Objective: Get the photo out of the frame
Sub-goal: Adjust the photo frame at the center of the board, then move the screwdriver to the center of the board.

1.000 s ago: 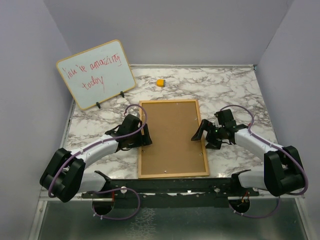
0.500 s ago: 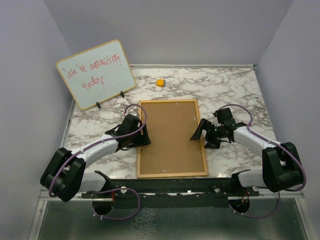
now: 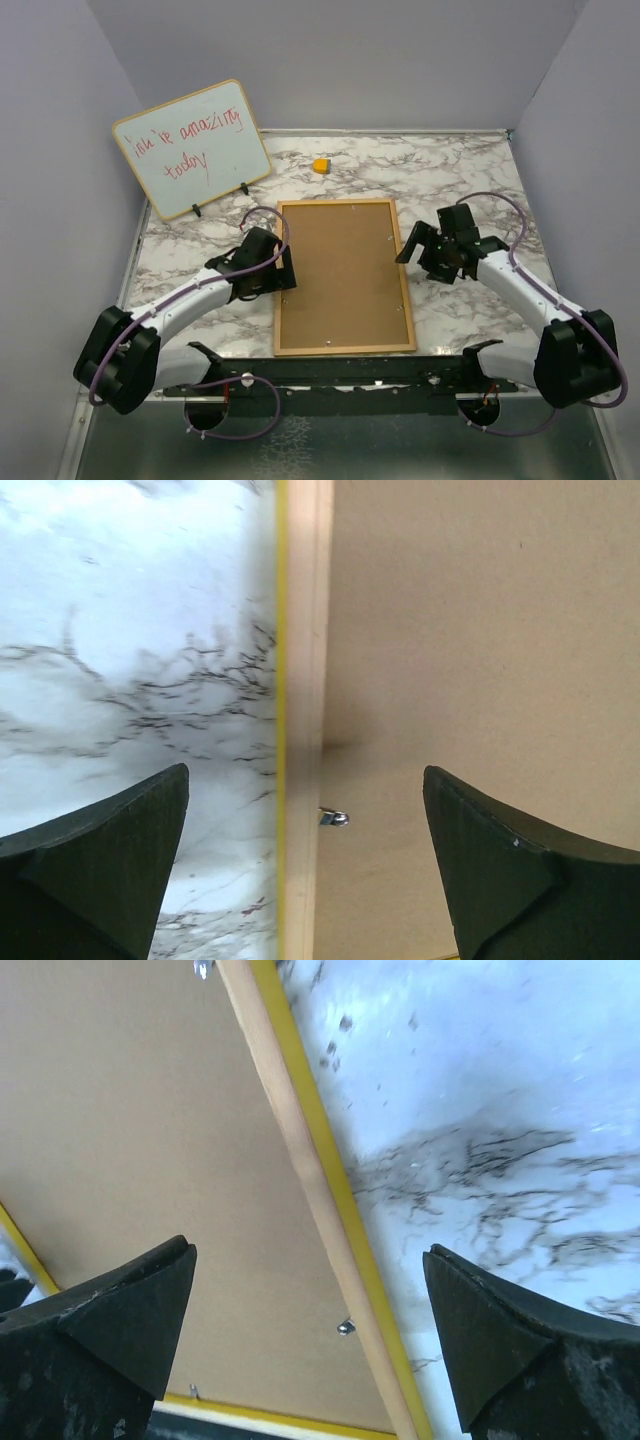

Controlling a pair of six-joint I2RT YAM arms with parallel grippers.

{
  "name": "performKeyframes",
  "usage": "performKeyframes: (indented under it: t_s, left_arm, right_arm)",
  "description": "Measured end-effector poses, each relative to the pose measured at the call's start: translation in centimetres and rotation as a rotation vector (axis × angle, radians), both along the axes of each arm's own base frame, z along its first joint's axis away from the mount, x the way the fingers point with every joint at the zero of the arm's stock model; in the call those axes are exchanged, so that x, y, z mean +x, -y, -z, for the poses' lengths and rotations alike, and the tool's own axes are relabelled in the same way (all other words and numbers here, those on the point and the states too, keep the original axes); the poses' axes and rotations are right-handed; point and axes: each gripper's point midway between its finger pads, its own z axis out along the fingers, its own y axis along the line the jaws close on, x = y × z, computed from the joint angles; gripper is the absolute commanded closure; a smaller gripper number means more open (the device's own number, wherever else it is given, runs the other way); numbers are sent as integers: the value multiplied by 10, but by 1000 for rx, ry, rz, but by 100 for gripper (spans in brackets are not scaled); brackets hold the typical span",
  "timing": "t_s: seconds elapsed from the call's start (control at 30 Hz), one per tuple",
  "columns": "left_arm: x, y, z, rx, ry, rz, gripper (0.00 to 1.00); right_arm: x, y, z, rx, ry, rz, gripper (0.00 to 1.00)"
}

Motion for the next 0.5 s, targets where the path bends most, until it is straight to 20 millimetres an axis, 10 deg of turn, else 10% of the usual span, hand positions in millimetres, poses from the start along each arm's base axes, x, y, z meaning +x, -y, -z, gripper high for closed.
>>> performKeyframes:
  t_s: [0.5]
  left_arm:
    - [22, -41, -72, 85, 271, -145, 1]
  right_arm:
    - [1, 90, -59, -325, 174, 394, 0]
